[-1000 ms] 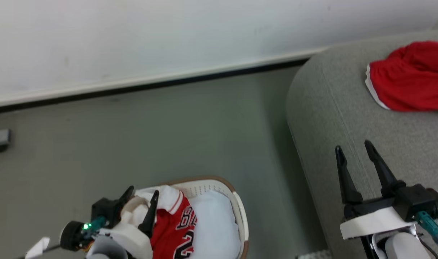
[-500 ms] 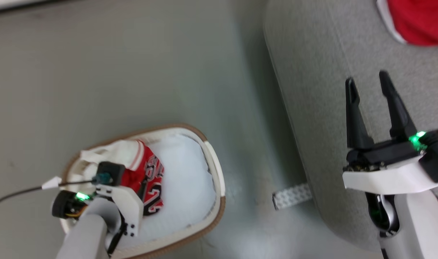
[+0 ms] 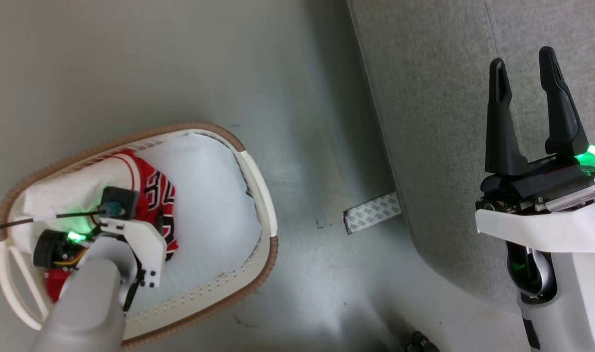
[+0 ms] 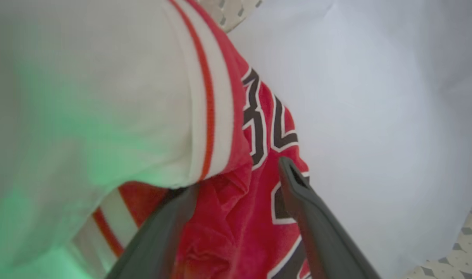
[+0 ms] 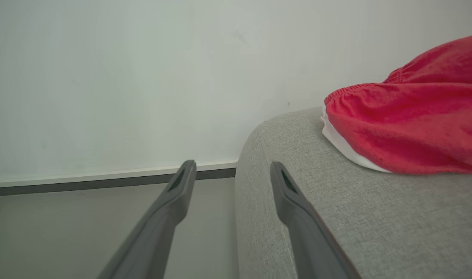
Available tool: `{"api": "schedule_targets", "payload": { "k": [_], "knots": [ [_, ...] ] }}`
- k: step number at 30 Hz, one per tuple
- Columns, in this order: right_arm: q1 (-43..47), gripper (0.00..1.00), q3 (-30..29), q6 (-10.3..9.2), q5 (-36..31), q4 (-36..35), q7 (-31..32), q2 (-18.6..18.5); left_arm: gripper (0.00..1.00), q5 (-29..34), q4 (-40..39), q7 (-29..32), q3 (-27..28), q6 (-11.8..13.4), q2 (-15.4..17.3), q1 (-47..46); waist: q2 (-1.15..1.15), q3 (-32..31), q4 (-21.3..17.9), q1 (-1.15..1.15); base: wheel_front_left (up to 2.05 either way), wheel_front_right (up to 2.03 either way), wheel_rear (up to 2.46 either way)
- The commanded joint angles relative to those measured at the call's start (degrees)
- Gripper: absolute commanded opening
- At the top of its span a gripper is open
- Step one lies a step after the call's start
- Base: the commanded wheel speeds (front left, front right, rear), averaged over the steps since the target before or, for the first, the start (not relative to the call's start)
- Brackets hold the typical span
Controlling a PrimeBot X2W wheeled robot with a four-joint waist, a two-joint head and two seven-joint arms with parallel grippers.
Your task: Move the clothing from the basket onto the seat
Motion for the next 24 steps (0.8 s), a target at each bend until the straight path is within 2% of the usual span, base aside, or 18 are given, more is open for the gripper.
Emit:
{"api": "schedule_targets", "payload": {
  "k": [1,4,5,6,7,14,24],
  "knots": [
    [-0.4,1.0,-0.1,-0.15,0.0,-0.4,0.0,0.0,1.0,0.5,0.5,-0.4,-0.1,0.2,0.8,-0.7,0.0,1.2,-0.8,-0.01,0.0,0.0,0.0],
    [-0.1,1.0,-0.2,-0.15,0.1,-0.7,0.0,0.0,1.0,0.6,2.2,-1.0,-0.4,0.4,1.1,-2.0,0.0,2.0,-1.0,-0.01,0.0,0.0,0.0],
    [0.1,1.0,-0.2,-0.15,0.1,-0.8,0.0,0.0,0.79,0.4,2.9,-1.2,-0.5,0.6,1.0,-2.4,0.0,2.2,-1.1,-0.01,0.0,0.0,0.0],
    [0.3,1.0,-0.3,-0.15,0.1,-0.7,0.0,0.0,0.34,0.5,3.6,-1.4,-0.6,0.7,0.8,-2.7,0.0,2.2,-1.1,-0.01,0.0,0.0,0.0],
    [0.5,1.0,-0.3,-0.15,0.0,-0.7,0.0,0.0,0.0,0.5,4.2,-1.4,-0.8,0.7,0.6,-2.9,0.0,2.3,-1.0,-0.01,0.0,0.0,0.0],
    [1.4,1.0,-0.9,-0.14,-0.7,1.0,0.0,0.0,0.0,-1.0,7.3,-4.5,-1.5,-0.3,-1.5,-3.3,0.0,-0.5,0.3,-0.01,0.0,0.0,0.0],
    [5.2,1.0,-1.8,-0.15,-2.8,4.9,0.0,0.0,0.0,-6.0,7.7,-13.2,-0.5,-2.6,-7.3,2.9,0.0,-13.7,5.0,-0.01,0.0,0.0,0.0]
  ]
}}
